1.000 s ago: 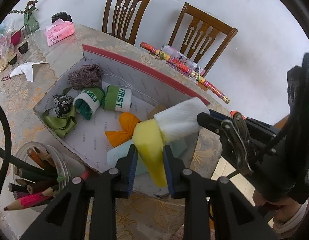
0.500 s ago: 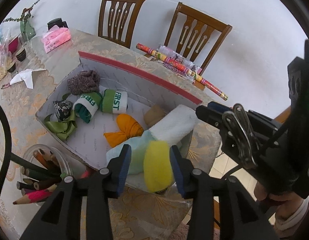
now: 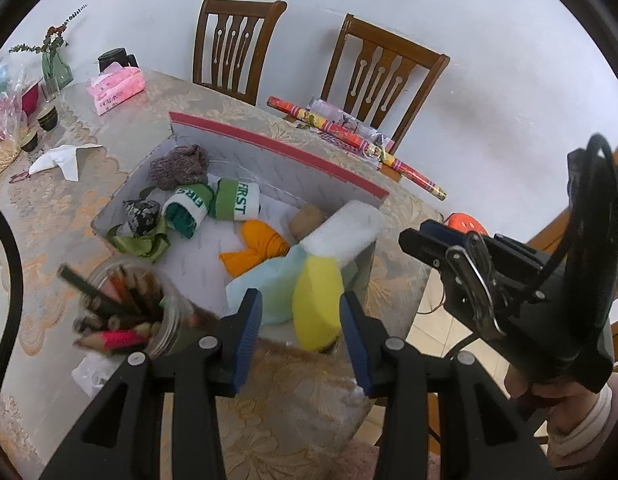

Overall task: Organize soft objects
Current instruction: 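Lower the sponge and paper towel into the box with both grippers, then open both grippers to release the sponge and paper towel, then move both grippers back toward the remaining items on the table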

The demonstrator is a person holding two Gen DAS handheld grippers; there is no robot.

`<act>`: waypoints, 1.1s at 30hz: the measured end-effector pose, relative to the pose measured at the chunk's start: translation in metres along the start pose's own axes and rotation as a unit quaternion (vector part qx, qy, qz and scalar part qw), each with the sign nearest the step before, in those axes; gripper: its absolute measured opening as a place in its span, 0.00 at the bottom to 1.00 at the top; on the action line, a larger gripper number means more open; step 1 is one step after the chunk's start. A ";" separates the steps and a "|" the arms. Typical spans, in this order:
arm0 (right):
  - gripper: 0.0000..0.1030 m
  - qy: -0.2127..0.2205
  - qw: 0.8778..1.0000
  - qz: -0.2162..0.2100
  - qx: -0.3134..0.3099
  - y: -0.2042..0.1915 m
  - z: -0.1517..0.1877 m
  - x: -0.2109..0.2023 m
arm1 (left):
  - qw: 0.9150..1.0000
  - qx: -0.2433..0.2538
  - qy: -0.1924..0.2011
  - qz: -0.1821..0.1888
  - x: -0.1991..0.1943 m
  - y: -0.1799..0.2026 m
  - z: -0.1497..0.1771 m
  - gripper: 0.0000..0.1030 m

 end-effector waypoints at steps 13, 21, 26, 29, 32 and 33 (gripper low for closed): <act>0.23 -0.012 1.000 -0.001 -0.004 -0.038 0.038 -0.015 | 1.000 -0.014 0.009 -0.017 -0.038 -0.036 0.037 0.41; 0.23 -0.021 1.000 0.001 -0.011 -0.068 0.063 -0.019 | 0.999 -0.027 0.009 -0.030 -0.055 -0.070 0.061 0.41; 0.23 -0.028 0.999 0.001 -0.015 -0.086 0.077 -0.019 | 0.998 -0.037 0.005 -0.041 -0.061 -0.093 0.077 0.41; 0.23 -0.031 0.999 -0.001 -0.018 -0.099 0.083 -0.018 | 0.998 -0.044 0.003 -0.051 -0.063 -0.110 0.085 0.41; 0.23 -0.033 0.999 -0.004 -0.023 -0.111 0.086 -0.017 | 0.997 -0.052 0.000 -0.061 -0.061 -0.127 0.090 0.41; 0.23 -0.034 0.999 -0.005 -0.025 -0.115 0.087 -0.016 | 0.996 -0.054 -0.001 -0.065 -0.060 -0.132 0.091 0.41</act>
Point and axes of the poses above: each gripper's, at about its wrist camera, not at the fingertips, and x roughly the way its jaws point, y to its right, z to its underside, the point moved 1 cm from there along x, roughly the way its jaws point, and after that the axes turned 5 degrees about -z, right-handed, at the moved point
